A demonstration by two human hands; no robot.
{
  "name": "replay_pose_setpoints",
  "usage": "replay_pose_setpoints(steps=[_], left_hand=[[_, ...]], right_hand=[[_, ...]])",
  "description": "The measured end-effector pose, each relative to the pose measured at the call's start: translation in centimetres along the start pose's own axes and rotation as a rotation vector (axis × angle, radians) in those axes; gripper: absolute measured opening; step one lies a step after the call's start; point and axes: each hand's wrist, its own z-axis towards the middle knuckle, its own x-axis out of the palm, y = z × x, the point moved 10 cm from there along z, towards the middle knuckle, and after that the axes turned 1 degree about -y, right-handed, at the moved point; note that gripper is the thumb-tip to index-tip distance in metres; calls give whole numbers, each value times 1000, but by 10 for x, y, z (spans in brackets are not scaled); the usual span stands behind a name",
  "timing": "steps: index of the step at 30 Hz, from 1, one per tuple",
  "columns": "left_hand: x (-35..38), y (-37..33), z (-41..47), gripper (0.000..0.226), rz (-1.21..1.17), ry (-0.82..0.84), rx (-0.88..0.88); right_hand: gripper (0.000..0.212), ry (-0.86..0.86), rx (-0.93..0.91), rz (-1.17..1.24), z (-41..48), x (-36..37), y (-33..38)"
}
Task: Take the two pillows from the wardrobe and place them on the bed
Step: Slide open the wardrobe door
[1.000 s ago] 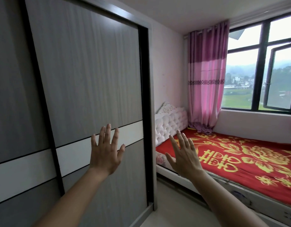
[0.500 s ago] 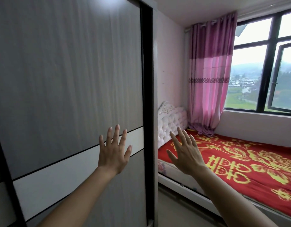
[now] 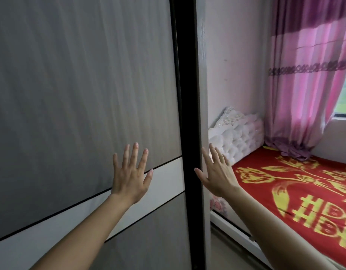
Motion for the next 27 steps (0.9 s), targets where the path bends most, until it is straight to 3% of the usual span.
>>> replay_pose_setpoints(steps=[5,9,19,27], left_hand=[[34,1,47,70,65,-115,-30],[58,-5,59,68,171,-198,86],[89,13,73,73,306,-397,147],[87,11,72,70,330,-432,140]], right_hand=[[74,-17,11,302,86,38,-14],[69,16,91,603,122,83,-12],[62,60,449,1088,185,164,-7],[82,-30,539,1150,187,195,-6]])
